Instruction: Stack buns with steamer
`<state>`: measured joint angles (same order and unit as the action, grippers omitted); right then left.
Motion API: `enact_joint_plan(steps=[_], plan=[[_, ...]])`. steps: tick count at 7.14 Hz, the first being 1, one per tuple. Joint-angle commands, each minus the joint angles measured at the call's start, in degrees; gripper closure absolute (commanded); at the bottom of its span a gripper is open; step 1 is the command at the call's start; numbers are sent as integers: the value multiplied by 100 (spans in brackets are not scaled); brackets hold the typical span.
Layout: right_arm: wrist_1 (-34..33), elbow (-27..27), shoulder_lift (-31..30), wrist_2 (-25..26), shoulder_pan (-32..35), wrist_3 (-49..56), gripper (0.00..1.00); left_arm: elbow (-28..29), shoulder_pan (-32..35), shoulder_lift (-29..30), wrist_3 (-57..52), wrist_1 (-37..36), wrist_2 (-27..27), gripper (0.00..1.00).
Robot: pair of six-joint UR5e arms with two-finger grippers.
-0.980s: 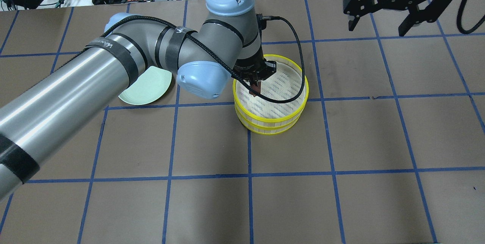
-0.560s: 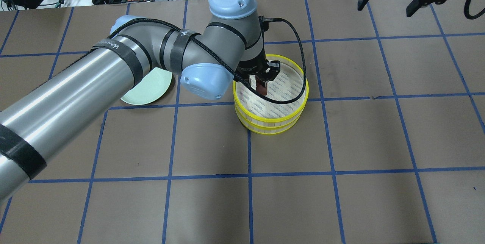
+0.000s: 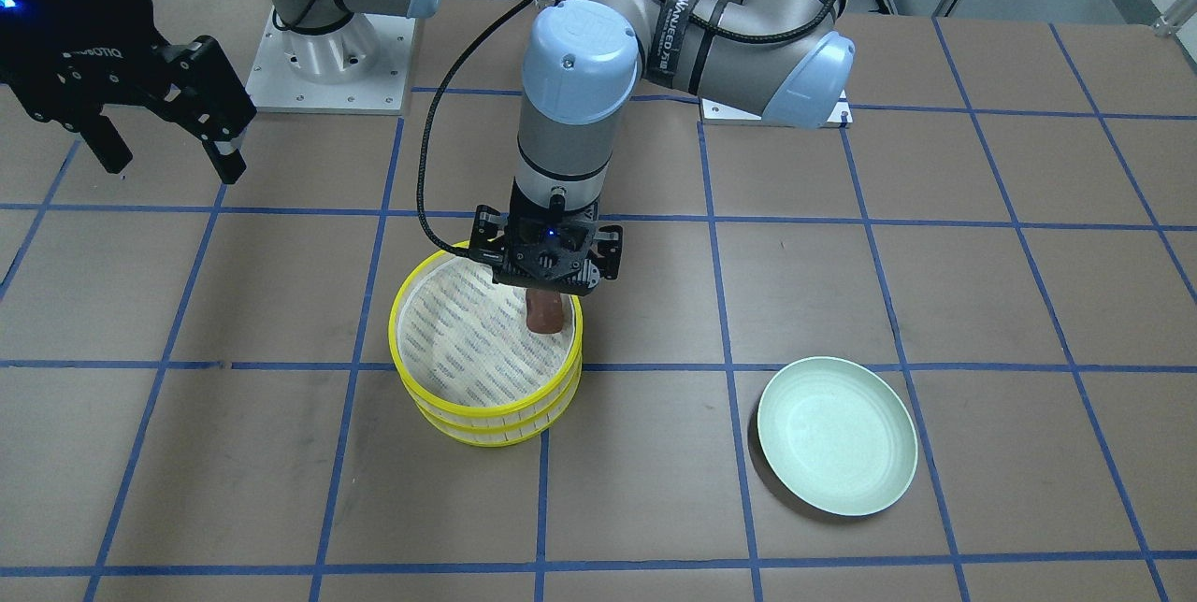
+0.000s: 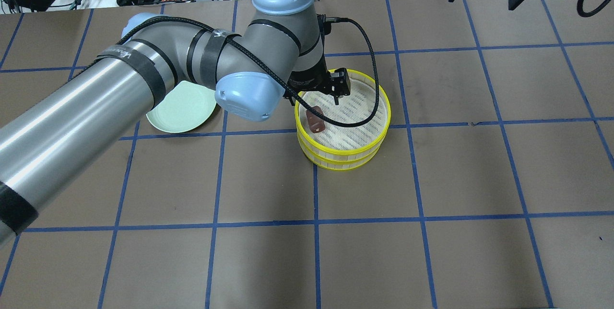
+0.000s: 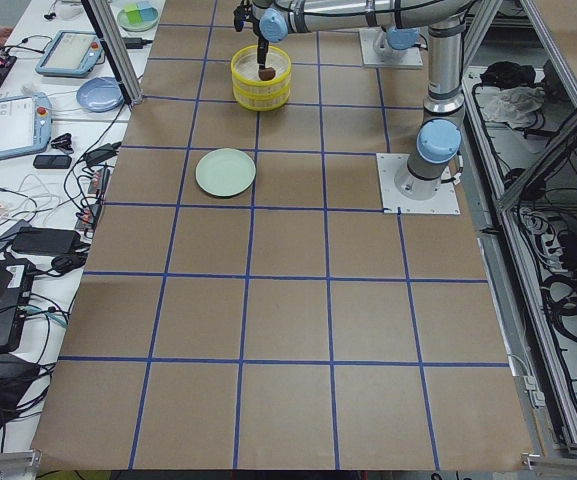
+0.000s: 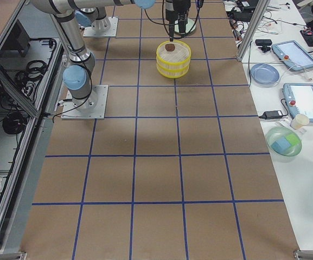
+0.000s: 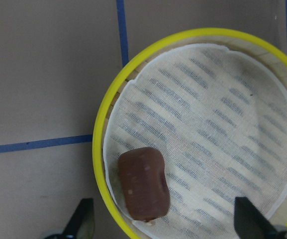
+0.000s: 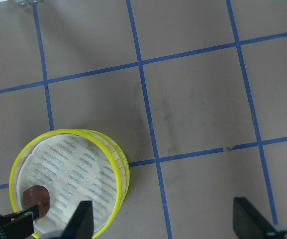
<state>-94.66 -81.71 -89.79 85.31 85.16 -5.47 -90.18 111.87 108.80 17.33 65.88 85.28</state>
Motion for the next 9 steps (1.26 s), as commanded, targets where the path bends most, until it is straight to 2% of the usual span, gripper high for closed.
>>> enact_joint_plan(steps=[1,3,6,7,9], plan=[[132,-20,-3,-51,1,-7,0,18,-164,-234,-159,274,102,0],[141,-37,-29,-50,1,46,0,158,-532,-726,-929,1123,698,0],[132,-160,-108,-59,1,46,0,1052,-1402,-1473,-1748,3205,700,0],[132,-161,-108,-59,1,46,0,1264,-1683,-1754,-1820,3472,744,0],[132,-161,-108,-59,1,46,0,1214,-1905,-2002,-1830,3765,710,0]])
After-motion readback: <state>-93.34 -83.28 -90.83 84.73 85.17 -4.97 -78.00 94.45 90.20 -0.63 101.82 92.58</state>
